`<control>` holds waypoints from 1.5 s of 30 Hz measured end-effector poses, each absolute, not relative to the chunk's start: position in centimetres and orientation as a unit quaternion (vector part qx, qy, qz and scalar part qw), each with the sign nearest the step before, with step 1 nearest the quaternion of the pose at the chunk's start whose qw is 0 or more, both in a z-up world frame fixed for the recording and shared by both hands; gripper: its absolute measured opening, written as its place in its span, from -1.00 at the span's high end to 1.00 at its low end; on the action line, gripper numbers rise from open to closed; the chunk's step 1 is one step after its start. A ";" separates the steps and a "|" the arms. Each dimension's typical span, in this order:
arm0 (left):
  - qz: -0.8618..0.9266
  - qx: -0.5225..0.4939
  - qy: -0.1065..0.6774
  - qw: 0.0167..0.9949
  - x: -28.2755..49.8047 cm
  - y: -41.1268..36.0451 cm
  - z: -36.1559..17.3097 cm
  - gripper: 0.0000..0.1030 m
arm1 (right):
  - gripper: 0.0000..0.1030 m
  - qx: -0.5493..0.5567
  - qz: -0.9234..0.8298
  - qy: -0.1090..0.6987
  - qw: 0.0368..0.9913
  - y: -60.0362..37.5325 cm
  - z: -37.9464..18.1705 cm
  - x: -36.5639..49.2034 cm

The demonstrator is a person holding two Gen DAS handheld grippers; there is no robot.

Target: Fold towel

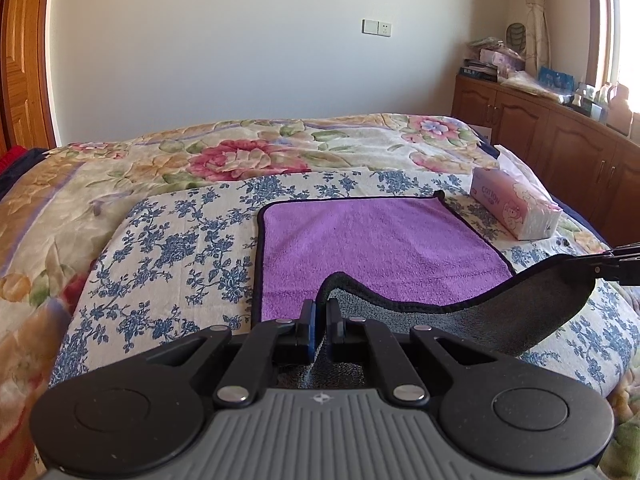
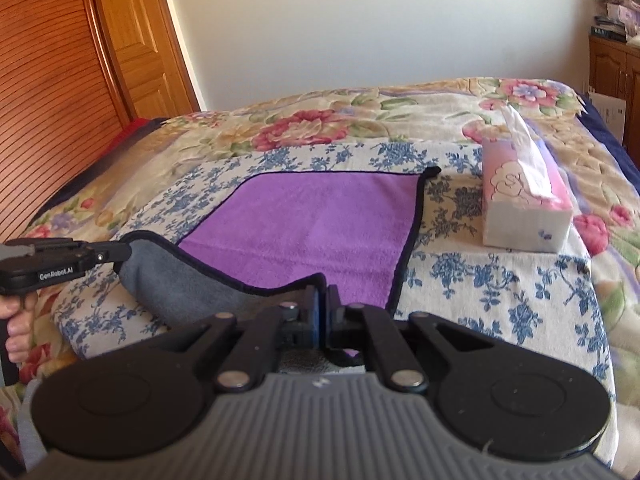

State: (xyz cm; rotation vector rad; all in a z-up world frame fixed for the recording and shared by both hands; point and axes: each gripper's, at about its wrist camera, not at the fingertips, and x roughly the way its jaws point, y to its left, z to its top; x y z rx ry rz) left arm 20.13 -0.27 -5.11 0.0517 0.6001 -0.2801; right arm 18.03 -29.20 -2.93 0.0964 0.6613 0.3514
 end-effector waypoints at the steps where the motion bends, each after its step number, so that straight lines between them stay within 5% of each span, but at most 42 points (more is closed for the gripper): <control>1: -0.138 0.026 0.295 0.945 20.3 -0.3 -5.1 0.89 | 0.93 0.046 0.171 0.321 0.930 -29.2 -2.9 18.2; 45: -0.124 0.020 0.260 0.957 25.8 -0.6 -3.8 0.90 | 0.93 -0.027 0.172 0.260 0.950 -29.1 -1.3 23.2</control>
